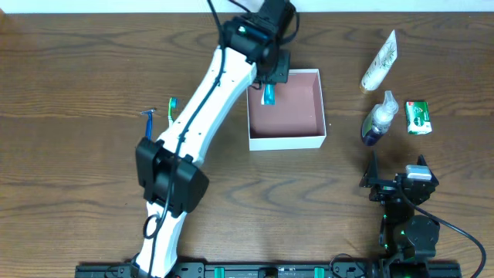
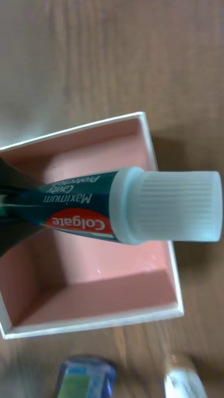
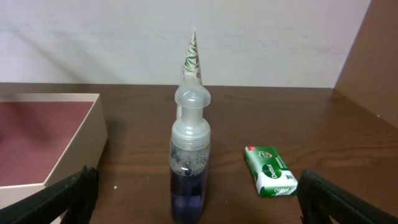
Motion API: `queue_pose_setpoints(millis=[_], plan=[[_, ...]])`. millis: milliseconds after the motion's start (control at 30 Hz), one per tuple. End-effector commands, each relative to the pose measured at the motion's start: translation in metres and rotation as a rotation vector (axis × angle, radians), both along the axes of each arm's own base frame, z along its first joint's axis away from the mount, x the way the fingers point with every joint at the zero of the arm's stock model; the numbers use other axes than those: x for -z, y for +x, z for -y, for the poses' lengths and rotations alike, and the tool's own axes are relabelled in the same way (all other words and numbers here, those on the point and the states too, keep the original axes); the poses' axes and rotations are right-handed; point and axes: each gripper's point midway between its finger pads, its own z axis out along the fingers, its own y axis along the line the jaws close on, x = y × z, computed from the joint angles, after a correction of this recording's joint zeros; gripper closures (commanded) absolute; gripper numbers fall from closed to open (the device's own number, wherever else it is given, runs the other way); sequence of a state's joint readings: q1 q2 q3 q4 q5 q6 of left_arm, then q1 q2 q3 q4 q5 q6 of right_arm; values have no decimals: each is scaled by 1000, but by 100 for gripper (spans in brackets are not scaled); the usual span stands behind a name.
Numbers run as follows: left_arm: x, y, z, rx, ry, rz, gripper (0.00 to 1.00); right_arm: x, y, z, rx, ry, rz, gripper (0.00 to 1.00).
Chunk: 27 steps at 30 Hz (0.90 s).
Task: Pack container
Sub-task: 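Carry the toothpaste into the white box and lower it upright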
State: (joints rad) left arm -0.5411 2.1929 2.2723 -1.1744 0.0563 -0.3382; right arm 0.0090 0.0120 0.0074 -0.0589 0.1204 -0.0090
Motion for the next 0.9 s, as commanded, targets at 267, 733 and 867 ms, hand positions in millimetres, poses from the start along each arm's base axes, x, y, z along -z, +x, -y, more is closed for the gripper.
queue_pose_setpoints(millis=[267, 733, 867], plan=[[67, -5, -3, -149, 22, -191, 94, 1, 0, -3, -13, -7, -2, 1], [112, -28, -7, -209, 89, -342, 94, 1, 0, -3, -13, -7, -2, 1], [114, -26, -11, -215, 112, -329, 94, 1, 0, -3, -13, -7, -2, 1]])
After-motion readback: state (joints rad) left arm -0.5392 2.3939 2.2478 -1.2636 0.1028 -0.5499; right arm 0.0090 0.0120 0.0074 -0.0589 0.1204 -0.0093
